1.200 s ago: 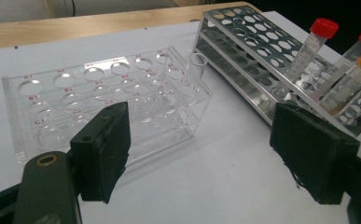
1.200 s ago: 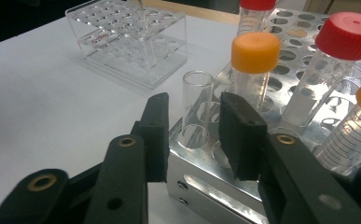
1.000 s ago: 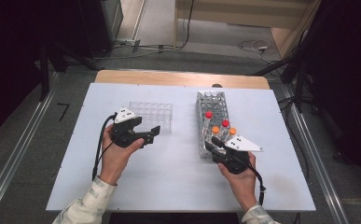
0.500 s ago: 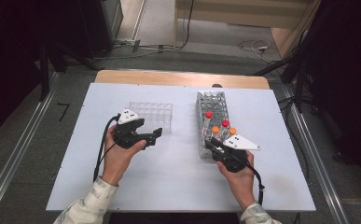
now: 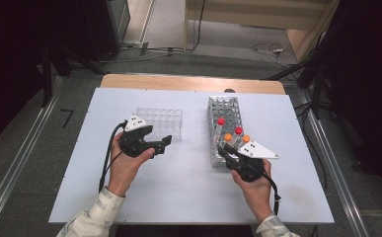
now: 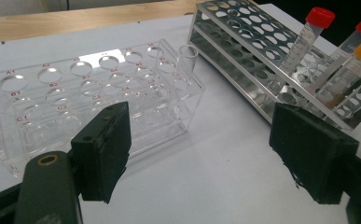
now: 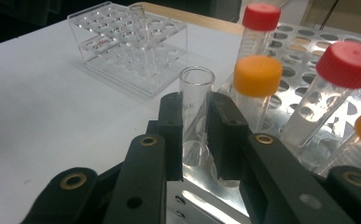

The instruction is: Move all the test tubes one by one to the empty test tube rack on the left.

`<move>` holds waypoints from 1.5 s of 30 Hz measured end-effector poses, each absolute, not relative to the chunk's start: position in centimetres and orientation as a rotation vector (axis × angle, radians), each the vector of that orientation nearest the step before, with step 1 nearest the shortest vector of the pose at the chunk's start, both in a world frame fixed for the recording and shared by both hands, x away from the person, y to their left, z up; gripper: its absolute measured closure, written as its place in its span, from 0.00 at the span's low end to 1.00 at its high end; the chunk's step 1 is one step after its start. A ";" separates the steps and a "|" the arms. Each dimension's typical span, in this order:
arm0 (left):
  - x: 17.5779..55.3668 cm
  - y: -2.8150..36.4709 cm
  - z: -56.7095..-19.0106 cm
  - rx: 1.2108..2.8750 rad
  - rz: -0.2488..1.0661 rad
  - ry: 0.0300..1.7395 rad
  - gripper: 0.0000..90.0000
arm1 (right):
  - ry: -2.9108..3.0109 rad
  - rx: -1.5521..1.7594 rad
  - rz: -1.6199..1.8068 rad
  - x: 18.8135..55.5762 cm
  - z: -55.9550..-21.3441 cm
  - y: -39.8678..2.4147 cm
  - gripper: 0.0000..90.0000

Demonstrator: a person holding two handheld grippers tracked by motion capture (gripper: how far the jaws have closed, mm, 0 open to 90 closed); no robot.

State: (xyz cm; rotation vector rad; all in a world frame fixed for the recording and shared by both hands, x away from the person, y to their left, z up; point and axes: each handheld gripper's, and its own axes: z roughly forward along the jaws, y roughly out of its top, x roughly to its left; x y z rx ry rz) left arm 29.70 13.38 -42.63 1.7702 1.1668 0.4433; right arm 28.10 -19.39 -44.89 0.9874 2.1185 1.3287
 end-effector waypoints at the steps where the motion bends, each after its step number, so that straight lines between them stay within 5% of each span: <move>1: 29.7 13.4 -42.6 1.770 0.443 1.166 0.24 | 2.115 0.985 1.333 28.1 -44.7 -19.4 0.82; 23: 29.6 13.4 -42.5 1.759 0.447 1.167 0.24 | 2.044 0.891 1.452 26.4 -39.4 -19.0 0.82; 45: 29.4 13.4 -42.1 1.749 0.447 1.153 0.24 | 2.189 0.845 1.390 28.3 -42.8 -13.3 0.82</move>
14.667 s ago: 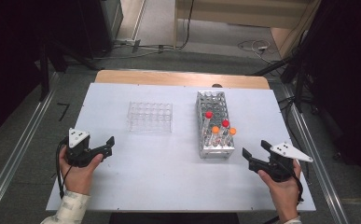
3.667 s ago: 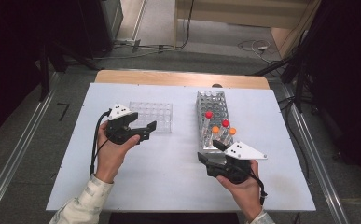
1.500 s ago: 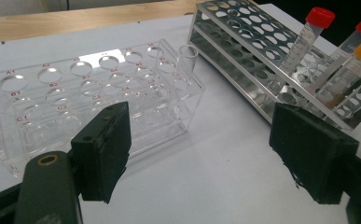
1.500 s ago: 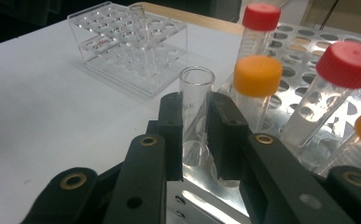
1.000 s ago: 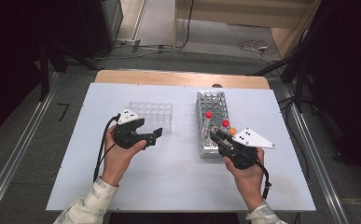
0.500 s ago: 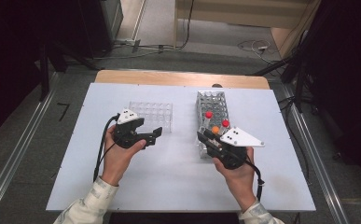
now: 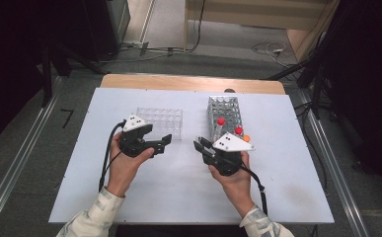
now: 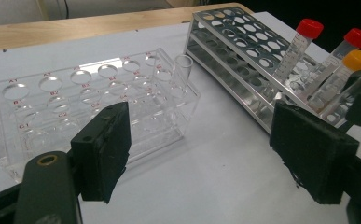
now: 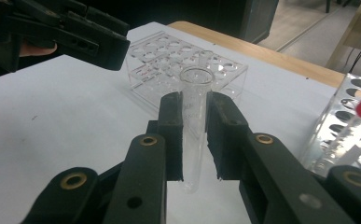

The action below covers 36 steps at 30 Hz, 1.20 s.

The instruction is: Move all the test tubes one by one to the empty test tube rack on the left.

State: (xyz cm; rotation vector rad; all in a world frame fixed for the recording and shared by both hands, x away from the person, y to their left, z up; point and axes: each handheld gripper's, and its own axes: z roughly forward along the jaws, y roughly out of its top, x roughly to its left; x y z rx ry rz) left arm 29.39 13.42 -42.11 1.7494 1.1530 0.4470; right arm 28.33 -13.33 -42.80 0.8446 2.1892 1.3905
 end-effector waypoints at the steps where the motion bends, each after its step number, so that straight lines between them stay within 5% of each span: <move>1: 29.4 13.4 -42.1 1.751 0.446 1.151 0.24 | 2.194 0.842 1.387 28.4 -42.9 -13.1 0.82; 36: 28.6 12.1 -41.3 1.801 0.413 1.080 0.25 | 2.217 0.868 1.309 29.3 -45.6 -9.3 0.82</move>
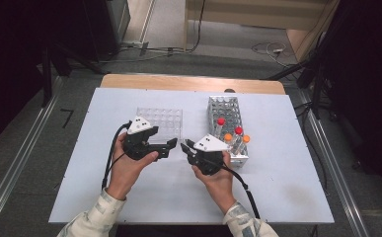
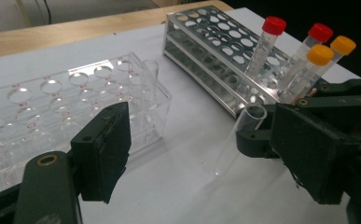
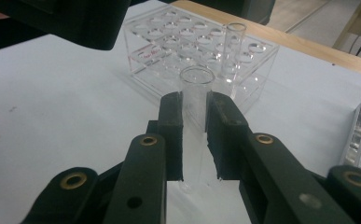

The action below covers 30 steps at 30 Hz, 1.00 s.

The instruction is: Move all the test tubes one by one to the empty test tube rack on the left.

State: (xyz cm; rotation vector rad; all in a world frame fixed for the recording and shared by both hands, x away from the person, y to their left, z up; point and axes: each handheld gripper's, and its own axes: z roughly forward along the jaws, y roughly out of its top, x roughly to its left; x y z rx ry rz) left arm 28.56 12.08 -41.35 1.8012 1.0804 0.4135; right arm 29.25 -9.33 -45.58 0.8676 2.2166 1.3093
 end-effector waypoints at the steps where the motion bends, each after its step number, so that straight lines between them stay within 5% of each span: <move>1: 28.6 12.0 -41.4 1.809 0.411 1.082 0.26 | 2.218 0.870 1.305 29.3 -45.7 -9.2 0.82; 10: 28.7 11.4 -41.7 1.825 0.366 1.048 0.47 | 2.212 0.862 1.339 29.0 -46.0 -8.3 0.82; 30: 28.8 10.8 -42.1 1.831 0.338 1.042 0.74 | 2.190 0.836 1.348 28.6 -45.8 -7.3 0.82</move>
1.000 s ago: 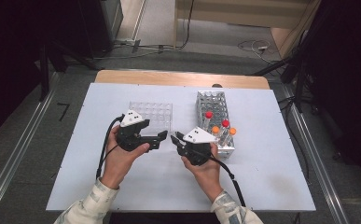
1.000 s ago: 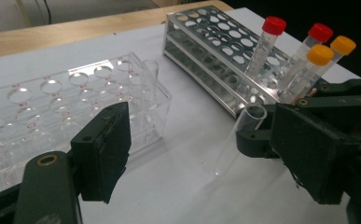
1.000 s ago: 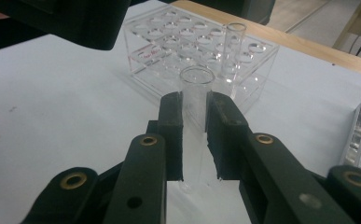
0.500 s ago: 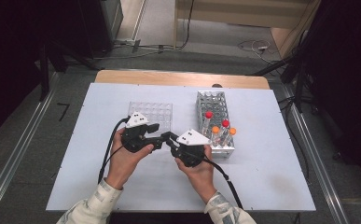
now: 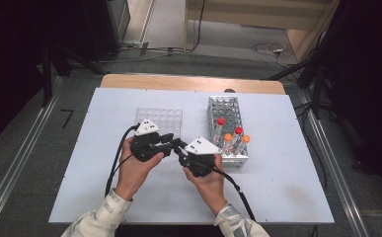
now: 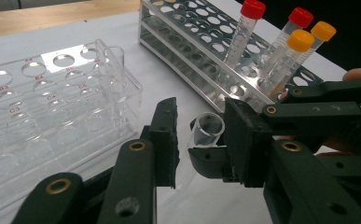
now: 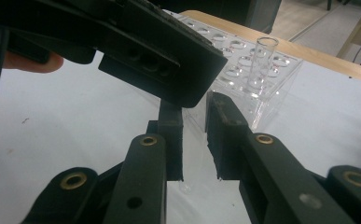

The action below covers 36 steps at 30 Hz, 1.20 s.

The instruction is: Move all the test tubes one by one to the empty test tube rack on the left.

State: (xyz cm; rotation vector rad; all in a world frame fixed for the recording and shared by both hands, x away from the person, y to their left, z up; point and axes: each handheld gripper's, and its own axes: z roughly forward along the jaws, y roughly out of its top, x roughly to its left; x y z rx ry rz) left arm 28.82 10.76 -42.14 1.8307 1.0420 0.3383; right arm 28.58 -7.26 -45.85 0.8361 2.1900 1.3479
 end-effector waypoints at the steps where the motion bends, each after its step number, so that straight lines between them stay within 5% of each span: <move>1: 28.8 10.7 -42.2 1.833 0.333 1.040 0.76 | 2.191 0.838 1.350 28.6 -45.9 -7.2 0.82; 16: 28.8 10.6 -42.1 1.840 0.352 1.025 0.86 | 2.186 0.852 1.351 28.5 -45.8 -7.2 0.81; 22: 28.9 11.2 -41.8 1.817 0.358 1.039 0.86 | 2.211 0.870 1.373 28.5 -45.7 -7.5 0.55; 36: 29.1 12.5 -41.2 1.792 0.373 1.057 0.86 | 2.306 0.929 1.416 28.4 -44.4 -10.5 0.26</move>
